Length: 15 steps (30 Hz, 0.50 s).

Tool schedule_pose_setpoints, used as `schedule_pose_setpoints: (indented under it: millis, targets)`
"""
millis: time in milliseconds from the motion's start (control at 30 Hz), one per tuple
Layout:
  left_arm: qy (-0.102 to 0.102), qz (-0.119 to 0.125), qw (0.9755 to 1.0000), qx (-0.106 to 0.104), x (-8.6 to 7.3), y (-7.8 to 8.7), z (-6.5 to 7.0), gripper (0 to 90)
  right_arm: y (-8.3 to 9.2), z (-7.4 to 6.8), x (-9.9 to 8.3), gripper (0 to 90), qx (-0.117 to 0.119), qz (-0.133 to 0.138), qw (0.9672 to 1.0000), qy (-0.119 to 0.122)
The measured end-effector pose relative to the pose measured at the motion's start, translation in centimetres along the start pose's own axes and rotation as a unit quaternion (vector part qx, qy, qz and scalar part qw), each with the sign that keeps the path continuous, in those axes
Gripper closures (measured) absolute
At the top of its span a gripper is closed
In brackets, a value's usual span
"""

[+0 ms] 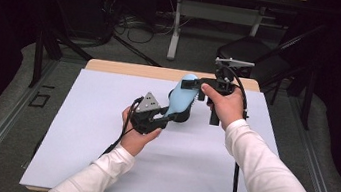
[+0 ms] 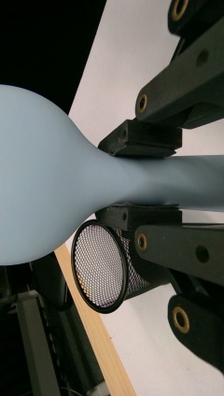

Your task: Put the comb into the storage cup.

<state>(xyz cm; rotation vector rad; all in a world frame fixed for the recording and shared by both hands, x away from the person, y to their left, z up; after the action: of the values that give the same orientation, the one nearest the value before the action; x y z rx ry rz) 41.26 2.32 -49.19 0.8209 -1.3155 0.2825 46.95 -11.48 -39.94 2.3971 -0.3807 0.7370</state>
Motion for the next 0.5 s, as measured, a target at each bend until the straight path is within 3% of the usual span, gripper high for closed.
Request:
schedule_pose_setpoints:
  millis: [500]
  targets:
    - [0.009, 0.004, 1.0000, -0.003, -0.07, -0.04, -0.03, 68.7, 0.00, 0.05, 0.01, 52.1, -0.001, 0.000, 1.0000, -0.001]
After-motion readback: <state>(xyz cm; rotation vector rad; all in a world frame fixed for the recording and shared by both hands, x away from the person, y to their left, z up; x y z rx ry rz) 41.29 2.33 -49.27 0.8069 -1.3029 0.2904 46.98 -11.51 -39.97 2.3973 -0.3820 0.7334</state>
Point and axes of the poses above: each handheld gripper's, and its own axes: y roughly backward along the jaws, x roughly out of its top, z roughly to its right, the point moved 6 cm from there along -y, roughly forward along the jaws, and after that the axes turned 4 degrees about x, right-handed, at the moved point
